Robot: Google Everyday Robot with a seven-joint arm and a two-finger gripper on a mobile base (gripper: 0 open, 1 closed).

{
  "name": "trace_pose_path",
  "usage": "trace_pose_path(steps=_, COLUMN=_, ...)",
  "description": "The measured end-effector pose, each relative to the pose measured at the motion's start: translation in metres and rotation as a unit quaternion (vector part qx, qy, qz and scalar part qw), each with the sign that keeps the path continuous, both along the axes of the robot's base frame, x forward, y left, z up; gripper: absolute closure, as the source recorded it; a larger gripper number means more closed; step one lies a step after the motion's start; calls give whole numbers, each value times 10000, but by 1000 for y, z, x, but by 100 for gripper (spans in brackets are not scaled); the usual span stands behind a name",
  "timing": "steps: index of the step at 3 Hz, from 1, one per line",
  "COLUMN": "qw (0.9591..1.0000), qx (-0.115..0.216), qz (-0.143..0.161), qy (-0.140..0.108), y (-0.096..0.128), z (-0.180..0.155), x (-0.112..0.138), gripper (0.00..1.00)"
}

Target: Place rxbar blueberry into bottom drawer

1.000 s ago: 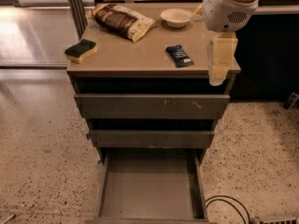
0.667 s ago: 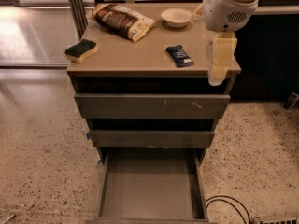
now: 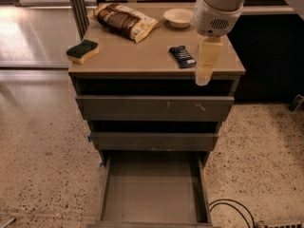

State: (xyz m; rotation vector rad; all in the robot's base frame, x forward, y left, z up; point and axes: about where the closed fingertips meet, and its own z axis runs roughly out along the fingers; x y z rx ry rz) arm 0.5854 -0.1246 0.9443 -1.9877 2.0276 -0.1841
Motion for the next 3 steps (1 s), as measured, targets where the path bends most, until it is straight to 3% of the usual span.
trace_pose_path(steps=1, qw=9980, qx=53, qz=-630, qy=-99, y=7, z=-11, x=32, gripper=0)
trace_pose_path(steps=2, qw=9980, qx=53, qz=-630, qy=-99, y=7, z=-11, x=32, gripper=0)
trace_pose_path(steps=3, qw=9951, qx=164, qz=-974, qy=73, y=5, z=-21, x=47, gripper=0)
